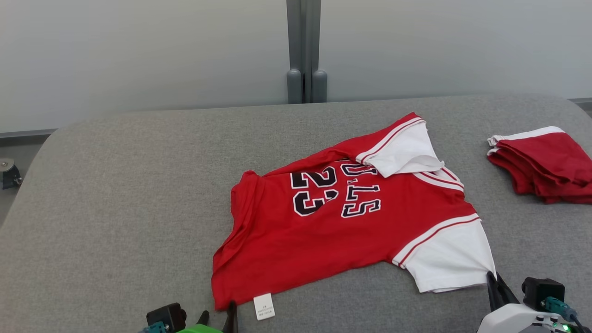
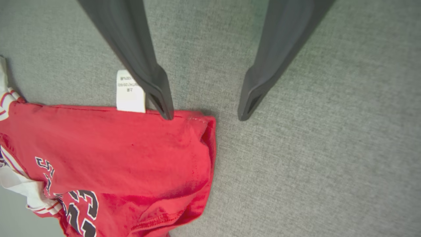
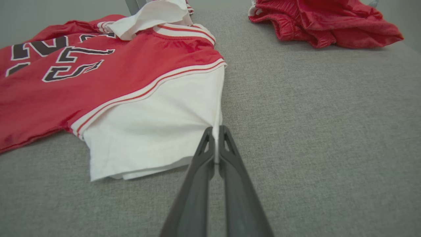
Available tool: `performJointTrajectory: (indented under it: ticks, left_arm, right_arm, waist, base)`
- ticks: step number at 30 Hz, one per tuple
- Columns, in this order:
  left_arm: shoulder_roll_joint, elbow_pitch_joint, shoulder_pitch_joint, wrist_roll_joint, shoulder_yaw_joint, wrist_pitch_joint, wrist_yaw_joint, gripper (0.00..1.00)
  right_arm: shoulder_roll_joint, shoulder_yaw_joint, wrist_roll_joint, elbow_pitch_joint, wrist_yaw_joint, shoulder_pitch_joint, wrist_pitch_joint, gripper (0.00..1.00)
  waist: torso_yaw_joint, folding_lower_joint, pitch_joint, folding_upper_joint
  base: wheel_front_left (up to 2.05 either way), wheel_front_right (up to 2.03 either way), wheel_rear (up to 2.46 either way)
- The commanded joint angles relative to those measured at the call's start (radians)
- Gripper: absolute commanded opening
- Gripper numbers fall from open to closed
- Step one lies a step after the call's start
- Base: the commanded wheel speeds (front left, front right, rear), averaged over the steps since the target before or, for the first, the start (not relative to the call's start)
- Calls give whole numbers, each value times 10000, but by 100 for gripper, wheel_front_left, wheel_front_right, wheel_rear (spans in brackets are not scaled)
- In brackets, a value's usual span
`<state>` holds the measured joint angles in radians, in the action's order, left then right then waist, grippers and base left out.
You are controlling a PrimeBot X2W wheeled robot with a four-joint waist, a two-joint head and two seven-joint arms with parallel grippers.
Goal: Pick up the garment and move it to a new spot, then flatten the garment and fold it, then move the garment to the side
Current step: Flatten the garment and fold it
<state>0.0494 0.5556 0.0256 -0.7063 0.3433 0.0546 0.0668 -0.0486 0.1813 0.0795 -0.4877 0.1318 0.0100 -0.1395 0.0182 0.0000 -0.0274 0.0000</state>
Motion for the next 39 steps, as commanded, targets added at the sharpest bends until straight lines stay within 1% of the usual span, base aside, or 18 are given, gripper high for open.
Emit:
performJointTrajectory:
  ticks: [1,4,5,6,7,8,13,18,21,24,27,31,34,39]
  left_arm:
    - [29,209,254,-194,52,74,64,100]
    - [28,613,497,-442,182,97,107,100]
    - [28,760,561,-537,260,52,100,74]
    - [26,892,618,-578,334,-13,70,40]
    - [21,993,668,-682,394,-27,-2,23]
    - [11,1065,704,-711,445,3,-33,0]
    - [18,1307,963,-848,747,270,-163,0]
    - [22,1201,1229,-836,808,877,-256,0]
    - [52,920,1326,-878,691,1201,-370,0]
    - [178,344,1419,-934,562,1385,-486,0]
    - [366,-596,1503,-894,435,1523,-490,0]
    - [719,-2401,1554,-762,266,1512,-319,0]
    - [1029,-4188,1545,-711,138,1267,-87,0]
    - [1504,-7327,1520,-1009,-319,585,392,0]
  right_arm:
    - [-40,-70,112,150,-24,119,68,0]
    - [-37,-189,155,354,-24,179,155,0]
    - [-37,-208,161,419,-24,207,191,0]
    - [-37,-223,153,474,-24,229,216,0]
    - [-39,-229,155,540,-24,254,225,0]
    - [-37,-237,154,592,-24,262,242,0]
    - [-37,-230,170,819,-24,298,296,0]
    - [-39,-215,322,1118,-24,210,114,0]
    - [-42,-97,552,1586,-24,11,-147,0]
    - [-37,29,703,2303,-23,-126,-553,0]
    - [-39,206,769,3309,-24,-260,-774,0]
    - [-39,441,843,4879,-24,-395,-765,0]
    - [-37,666,916,6290,-23,-491,-565,0]
    - [-65,1113,877,8545,-23,-872,-83,0]
  waist:
    - [-81,0,53,0]
    - [-165,0,93,0]
    - [-198,0,105,0]
    - [-226,0,114,0]
    - [-254,0,123,0]
    - [-276,0,130,0]
    - [-366,0,129,0]
    - [-409,0,26,0]
    - [-439,0,-126,0]
    - [-464,0,-319,0]
    - [-500,0,-529,0]
    - [-556,0,-817,0]
    - [-615,0,-1010,0]
    - [-772,0,-1184,0]
  base:
    - [0,0,0]
    - [0,0,0]
    - [0,0,0]
    - [0,0,0]
    - [0,0,0]
    - [0,0,0]
    - [0,0,0]
    - [0,0,0]
    - [0,0,0]
    - [0,0,0]
    - [0,0,0]
    - [0,0,0]
    - [0,0,0]
    - [0,0,0]
